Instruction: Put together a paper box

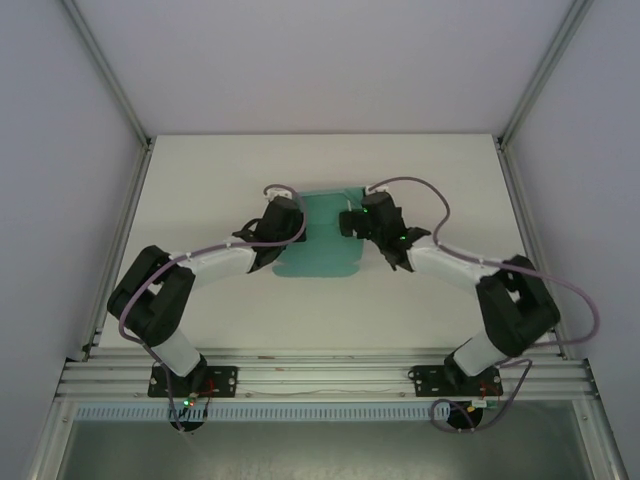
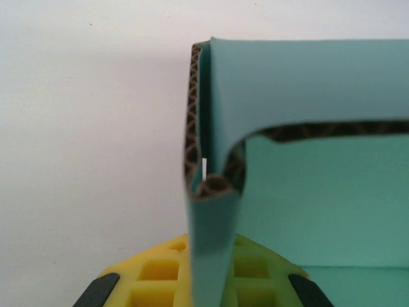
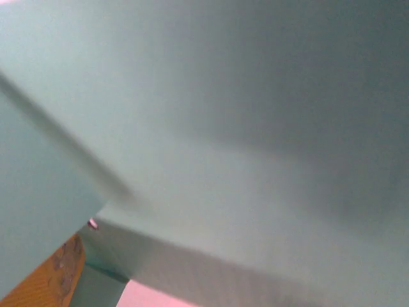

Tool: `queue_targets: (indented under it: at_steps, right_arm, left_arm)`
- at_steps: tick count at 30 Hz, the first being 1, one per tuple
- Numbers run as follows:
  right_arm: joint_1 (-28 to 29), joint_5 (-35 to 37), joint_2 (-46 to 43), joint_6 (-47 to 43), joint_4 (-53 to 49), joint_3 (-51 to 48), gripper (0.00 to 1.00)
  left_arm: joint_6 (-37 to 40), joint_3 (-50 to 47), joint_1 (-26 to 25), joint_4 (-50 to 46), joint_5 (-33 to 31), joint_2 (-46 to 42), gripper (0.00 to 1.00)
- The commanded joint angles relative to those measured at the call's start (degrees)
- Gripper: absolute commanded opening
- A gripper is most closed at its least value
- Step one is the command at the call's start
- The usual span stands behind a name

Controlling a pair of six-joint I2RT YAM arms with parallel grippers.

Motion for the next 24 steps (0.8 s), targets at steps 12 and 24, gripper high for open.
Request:
queue_targets:
  at_steps: [12, 24]
  right_arm:
    - [-15.68, -35.91, -12.19, -8.82, -11.04, -0.91, 0.84]
    - [-17.66, -41.98, -6.73, -11.27, -14.43, 3.35, 0.39]
  left_arm:
    - [3.59, -0.01, -0.39, 1.33, 5.26, -2.37, 0.00]
    - [4.03, 0.46, -0.33, 1.27, 5.75, -1.49, 0.00]
